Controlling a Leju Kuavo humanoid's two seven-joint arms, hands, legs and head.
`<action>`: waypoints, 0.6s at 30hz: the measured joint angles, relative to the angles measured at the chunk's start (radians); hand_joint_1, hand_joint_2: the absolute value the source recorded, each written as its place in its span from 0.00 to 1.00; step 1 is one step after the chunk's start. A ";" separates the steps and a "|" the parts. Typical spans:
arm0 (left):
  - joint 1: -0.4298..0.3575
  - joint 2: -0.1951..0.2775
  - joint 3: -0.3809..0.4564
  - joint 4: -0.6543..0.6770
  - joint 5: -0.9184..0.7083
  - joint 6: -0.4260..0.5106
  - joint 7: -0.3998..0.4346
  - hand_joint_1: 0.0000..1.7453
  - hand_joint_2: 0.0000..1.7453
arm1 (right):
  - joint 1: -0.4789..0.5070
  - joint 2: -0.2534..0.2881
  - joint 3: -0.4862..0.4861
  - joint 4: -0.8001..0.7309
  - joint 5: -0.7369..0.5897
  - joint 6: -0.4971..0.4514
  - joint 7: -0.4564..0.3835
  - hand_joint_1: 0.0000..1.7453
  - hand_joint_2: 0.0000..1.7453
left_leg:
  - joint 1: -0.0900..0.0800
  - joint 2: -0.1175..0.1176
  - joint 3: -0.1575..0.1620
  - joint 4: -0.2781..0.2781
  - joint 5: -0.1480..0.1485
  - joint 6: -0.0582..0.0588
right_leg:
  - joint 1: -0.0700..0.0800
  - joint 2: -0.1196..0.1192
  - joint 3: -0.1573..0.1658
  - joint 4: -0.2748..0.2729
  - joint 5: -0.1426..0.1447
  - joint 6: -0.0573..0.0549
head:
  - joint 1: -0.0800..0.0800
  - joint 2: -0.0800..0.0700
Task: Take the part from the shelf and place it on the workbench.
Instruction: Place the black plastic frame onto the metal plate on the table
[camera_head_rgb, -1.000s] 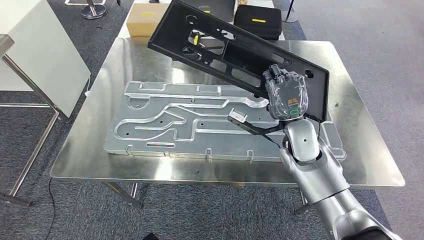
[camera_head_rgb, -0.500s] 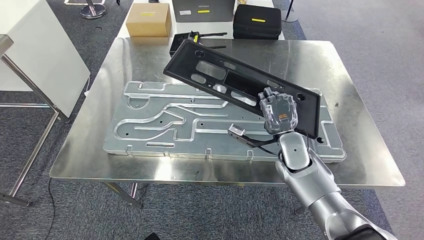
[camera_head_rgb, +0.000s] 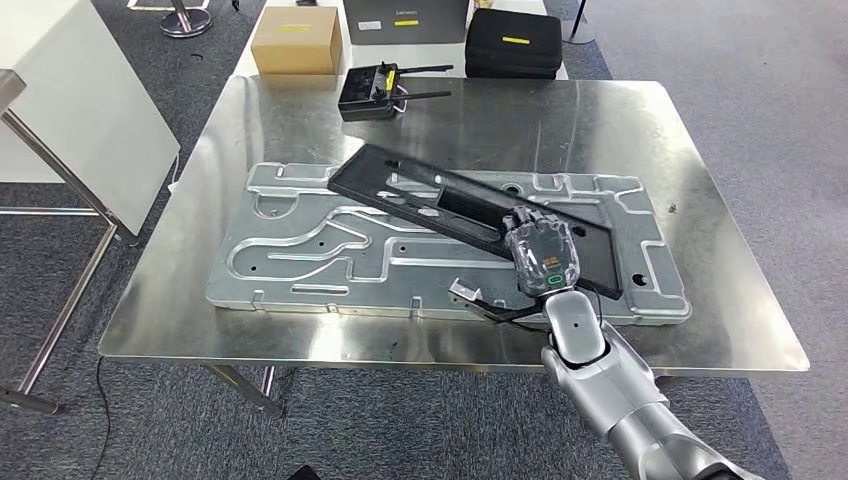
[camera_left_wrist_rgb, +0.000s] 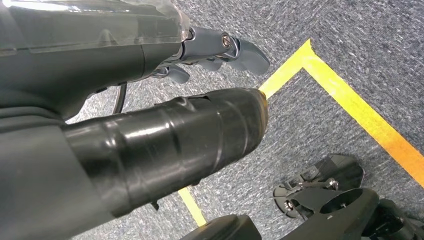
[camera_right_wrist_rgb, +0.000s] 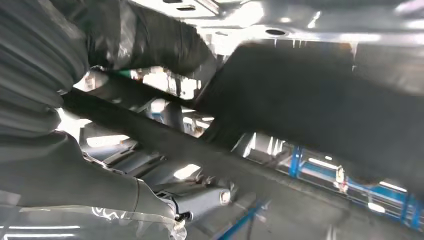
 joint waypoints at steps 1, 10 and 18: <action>0.000 0.000 -0.001 0.000 0.001 0.003 -0.002 0.00 0.00 | 0.003 0.003 0.006 0.000 0.009 0.008 0.006 0.00 0.25 | 0.000 0.000 0.000 0.000 0.000 0.000 | 0.000 0.000 0.000 0.000 0.000 0.000 | 0.000 0.000; 0.001 0.000 -0.004 0.000 0.008 0.014 0.003 0.00 0.00 | 0.008 0.008 0.046 -0.004 0.052 0.043 0.019 0.00 0.00 | 0.000 0.000 0.000 0.000 0.000 0.000 | 0.000 0.000 0.000 0.000 0.000 0.000 | 0.000 0.000; 0.008 0.000 -0.004 0.000 0.021 0.016 -0.003 0.00 0.00 | 0.007 -0.029 0.073 -0.094 0.005 0.133 -0.018 0.00 0.00 | 0.000 0.000 0.000 0.000 0.000 0.000 | 0.000 0.000 0.000 0.000 0.000 0.000 | 0.000 0.000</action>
